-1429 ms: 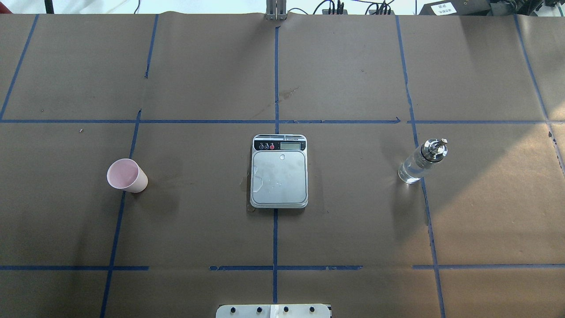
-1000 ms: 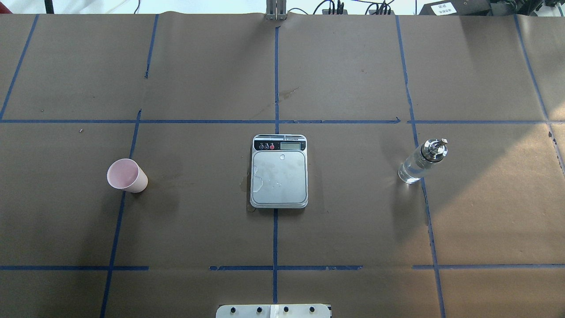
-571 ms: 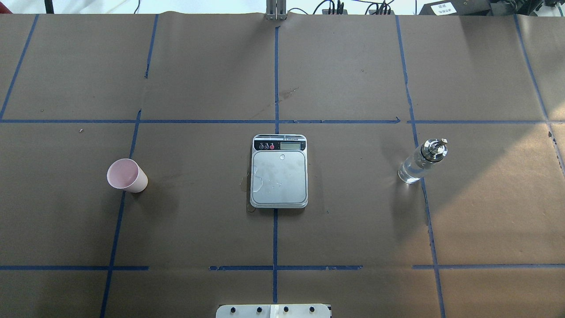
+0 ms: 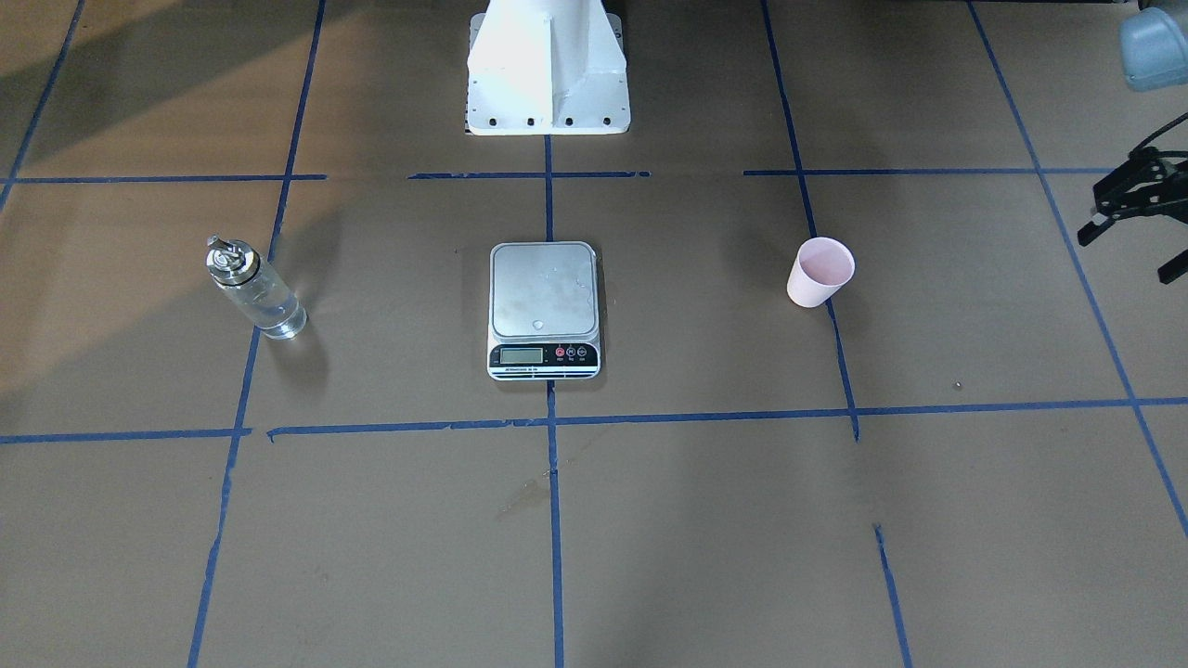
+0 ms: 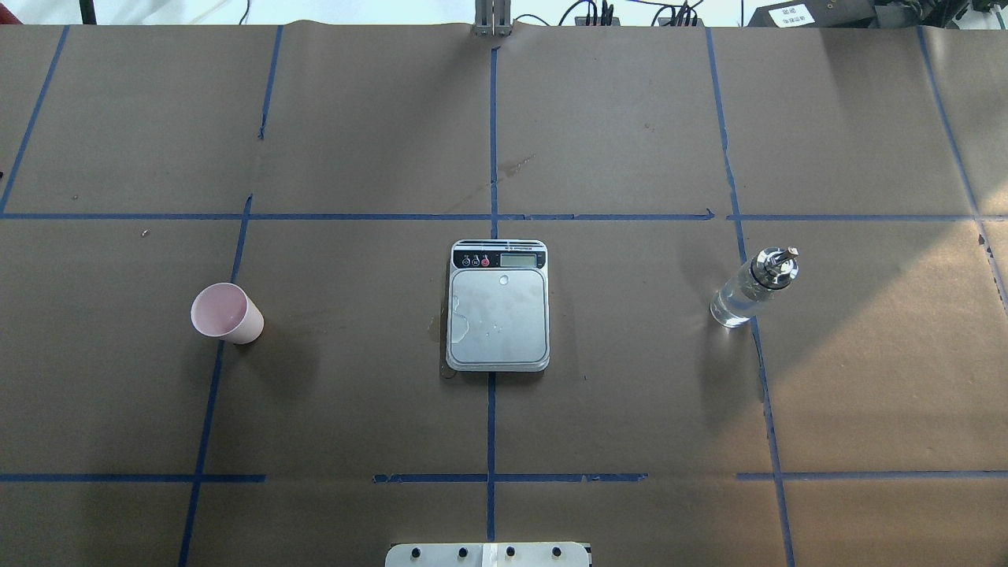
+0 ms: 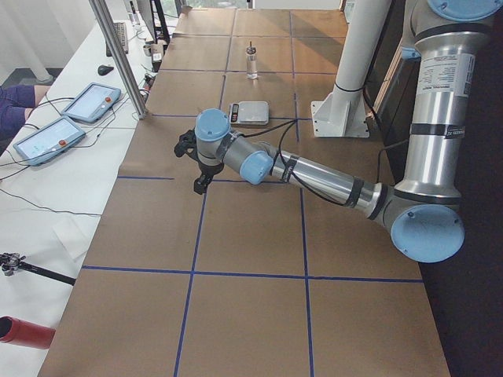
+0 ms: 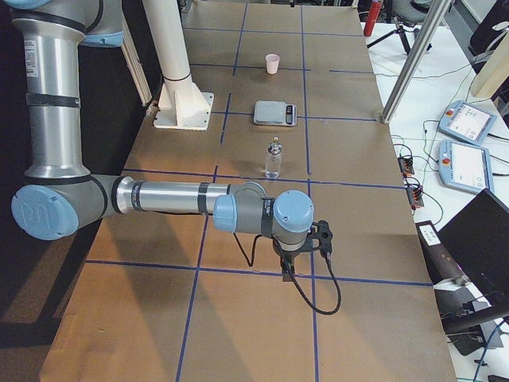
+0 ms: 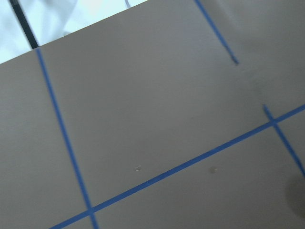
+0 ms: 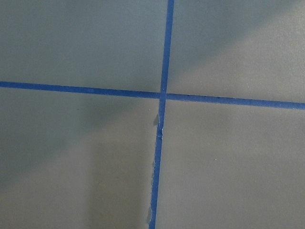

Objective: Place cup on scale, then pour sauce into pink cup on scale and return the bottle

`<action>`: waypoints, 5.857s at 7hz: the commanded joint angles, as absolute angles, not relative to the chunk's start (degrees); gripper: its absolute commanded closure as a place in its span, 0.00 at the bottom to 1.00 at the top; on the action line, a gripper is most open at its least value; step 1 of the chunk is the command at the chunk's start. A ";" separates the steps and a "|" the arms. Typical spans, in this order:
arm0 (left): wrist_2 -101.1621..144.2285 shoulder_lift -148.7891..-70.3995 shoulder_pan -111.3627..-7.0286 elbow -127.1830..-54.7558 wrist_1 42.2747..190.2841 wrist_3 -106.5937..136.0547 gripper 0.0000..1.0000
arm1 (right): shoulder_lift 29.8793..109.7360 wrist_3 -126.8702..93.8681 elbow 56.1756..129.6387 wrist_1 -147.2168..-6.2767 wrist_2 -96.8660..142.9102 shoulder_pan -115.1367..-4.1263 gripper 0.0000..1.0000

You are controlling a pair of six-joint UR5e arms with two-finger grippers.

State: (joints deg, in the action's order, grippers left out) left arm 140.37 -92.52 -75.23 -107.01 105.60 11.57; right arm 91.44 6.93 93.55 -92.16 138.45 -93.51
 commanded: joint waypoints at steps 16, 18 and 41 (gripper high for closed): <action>119.17 -92.72 -46.11 -114.22 111.84 68.91 1.00 | 91.23 5.10 95.45 -92.11 139.57 -93.34 0.00; 119.01 -107.05 -46.93 -116.72 94.06 69.86 1.00 | 91.23 5.10 95.54 -92.20 139.75 -93.34 0.00; 119.44 -130.00 -50.50 -113.20 68.58 58.81 0.00 | 94.32 -56.13 134.88 -89.85 129.62 -63.63 0.00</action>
